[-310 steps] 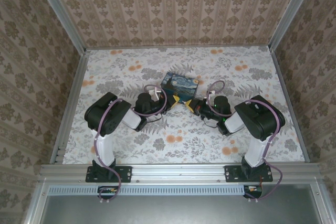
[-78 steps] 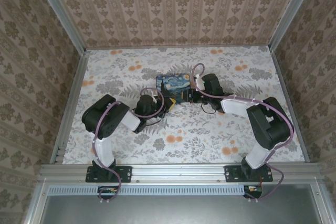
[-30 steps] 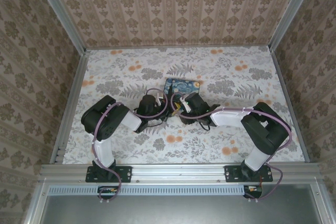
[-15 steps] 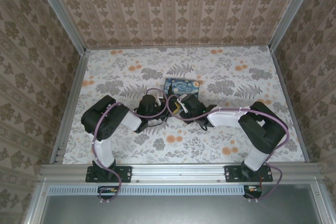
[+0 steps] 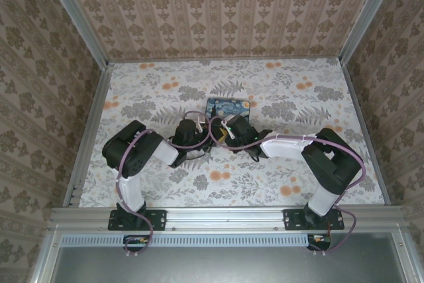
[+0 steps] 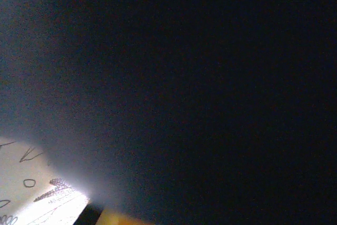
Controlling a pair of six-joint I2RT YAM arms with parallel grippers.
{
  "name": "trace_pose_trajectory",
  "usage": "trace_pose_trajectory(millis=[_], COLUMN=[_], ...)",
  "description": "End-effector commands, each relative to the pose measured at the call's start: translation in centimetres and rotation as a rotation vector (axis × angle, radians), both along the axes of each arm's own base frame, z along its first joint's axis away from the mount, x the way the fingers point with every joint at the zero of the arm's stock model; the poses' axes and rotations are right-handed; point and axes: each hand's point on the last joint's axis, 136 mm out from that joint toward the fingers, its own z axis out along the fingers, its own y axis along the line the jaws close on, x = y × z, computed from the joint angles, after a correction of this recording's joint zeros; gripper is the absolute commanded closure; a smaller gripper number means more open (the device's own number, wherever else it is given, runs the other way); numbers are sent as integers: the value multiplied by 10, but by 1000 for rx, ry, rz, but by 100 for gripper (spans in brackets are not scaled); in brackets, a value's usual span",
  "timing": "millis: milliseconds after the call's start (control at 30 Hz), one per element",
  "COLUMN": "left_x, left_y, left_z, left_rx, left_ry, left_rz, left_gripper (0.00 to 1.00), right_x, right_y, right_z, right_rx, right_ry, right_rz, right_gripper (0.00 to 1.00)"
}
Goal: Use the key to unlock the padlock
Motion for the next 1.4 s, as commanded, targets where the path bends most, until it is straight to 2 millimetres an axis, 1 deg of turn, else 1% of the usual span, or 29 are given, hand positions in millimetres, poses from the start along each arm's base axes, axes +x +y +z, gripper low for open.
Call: trace_pose_trajectory(millis=[0, 133, 233, 300, 367, 467, 533, 633, 667, 733, 833, 933, 1033, 1200, 1233, 1333, 1367], left_x=[-14, -15, -15, -15, -15, -14, -13, -12, -12, -11, -10, -9, -8, -9, -10, -12, -13], left_y=[-6, -7, -6, -6, -5, -3, -2, 0, 0, 0, 1, 1, 1, 1, 1, 2, 3], left_z=[1, 0, -1, -1, -3, -4, -4, -5, -6, -5, -5, -5, -5, -5, -5, -4, -3], left_rx=[-1, -2, 1, 2, 5, 9, 12, 15, 16, 15, 17, 19, 20, 36, 42, 64, 69], left_ry=[4, 4, 6, 6, 4, 1, -1, 1, 2, 0, -4, -4, -8, -20, -24, -37, -44], left_rz=[-70, -74, -73, -69, -68, -61, -58, -54, -53, -51, -45, -44, -46, -61, -65, -77, -79], left_gripper=[100, 100, 100, 100, 100, 100, 100, 100, 100, 100, 100, 100, 100, 100, 98, 83, 80], right_x=[28, 29, 29, 28, 28, 30, 30, 28, 27, 25, 20, 16, 15, 23, 27, 35, 38], right_y=[15, 17, 19, 20, 20, 12, 7, 3, 3, 2, -3, -7, -13, -15, -14, -11, -11], right_z=[30, 26, 30, 35, 42, 49, 51, 52, 52, 52, 50, 50, 46, 40, 39, 42, 43], right_rx=[58, 83, 192, 323, 495, 679, 736, 761, 763, 762, 752, 747, 738, 768, 778, 822, 832], right_ry=[-96, -72, -24, 35, 113, 183, 199, 210, 213, 215, 217, 212, 205, 212, 215, 215, 211], right_rz=[-24, -28, -36, -43, -51, -80, -97, -111, -110, -115, -125, -139, -165, -199, -207, -220, -228], right_gripper=[76, 87, 100, 100, 100, 100, 100, 100, 98, 79, 62, 53, 47, 46, 46, 46, 46])
